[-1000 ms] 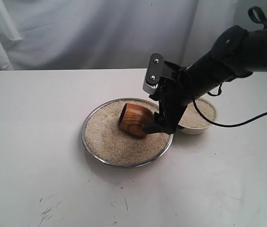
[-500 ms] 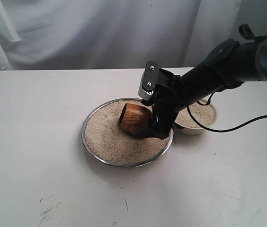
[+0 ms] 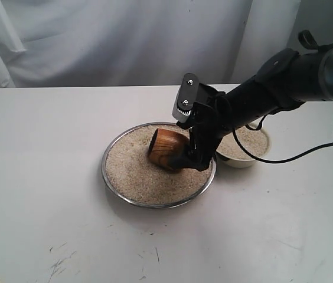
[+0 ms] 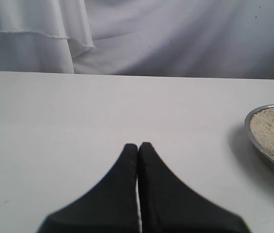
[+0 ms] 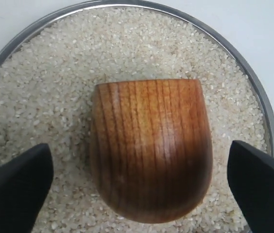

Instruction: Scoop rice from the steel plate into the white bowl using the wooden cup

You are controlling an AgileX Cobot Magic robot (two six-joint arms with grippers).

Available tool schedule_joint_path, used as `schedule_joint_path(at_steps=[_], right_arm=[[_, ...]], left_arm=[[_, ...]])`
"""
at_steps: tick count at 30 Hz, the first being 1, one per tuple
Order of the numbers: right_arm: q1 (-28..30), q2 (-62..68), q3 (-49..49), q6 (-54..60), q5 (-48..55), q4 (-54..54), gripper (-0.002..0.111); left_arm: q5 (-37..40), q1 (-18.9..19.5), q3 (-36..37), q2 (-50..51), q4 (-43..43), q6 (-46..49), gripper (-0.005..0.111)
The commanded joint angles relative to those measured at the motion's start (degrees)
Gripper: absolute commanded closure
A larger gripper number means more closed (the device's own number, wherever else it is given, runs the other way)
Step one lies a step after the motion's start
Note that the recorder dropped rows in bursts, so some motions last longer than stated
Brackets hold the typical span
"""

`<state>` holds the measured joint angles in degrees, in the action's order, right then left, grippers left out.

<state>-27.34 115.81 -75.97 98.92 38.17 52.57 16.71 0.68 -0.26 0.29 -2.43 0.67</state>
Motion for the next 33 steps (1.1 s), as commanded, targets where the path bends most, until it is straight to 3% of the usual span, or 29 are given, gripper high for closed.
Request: schedule_joint_path(at_steps=[1,13,25,29,33], right_arm=[[-0.04,-0.50,-0.29,-2.16,1.00,0.95,0.020],[-0.04,-0.50,-0.29,-4.76,2.32,8.73,0.020],[-0.04,-0.37,-0.29,-5.61,-0.17,7.63,0.020],[1.16,-1.18,-0.29,-7.68,-0.37,0.59,0.021],[3.69,-1.71,-0.37,-6.94,-2.14,0.77,0.021]], left_arm=[[-0.36,-0.09,0.26,-0.29,-0.04,-0.18,0.107],[-0.36,-0.09,0.26,-0.29,-0.04,-0.18,0.107],[-0.36,-0.09,0.26,-0.29,-0.04,-0.18,0.107],[-0.36,-0.09,0.26,-0.29,-0.04,-0.18,0.107],[-0.36,-0.09,0.26,-0.29,-0.04,-0.18,0.107]])
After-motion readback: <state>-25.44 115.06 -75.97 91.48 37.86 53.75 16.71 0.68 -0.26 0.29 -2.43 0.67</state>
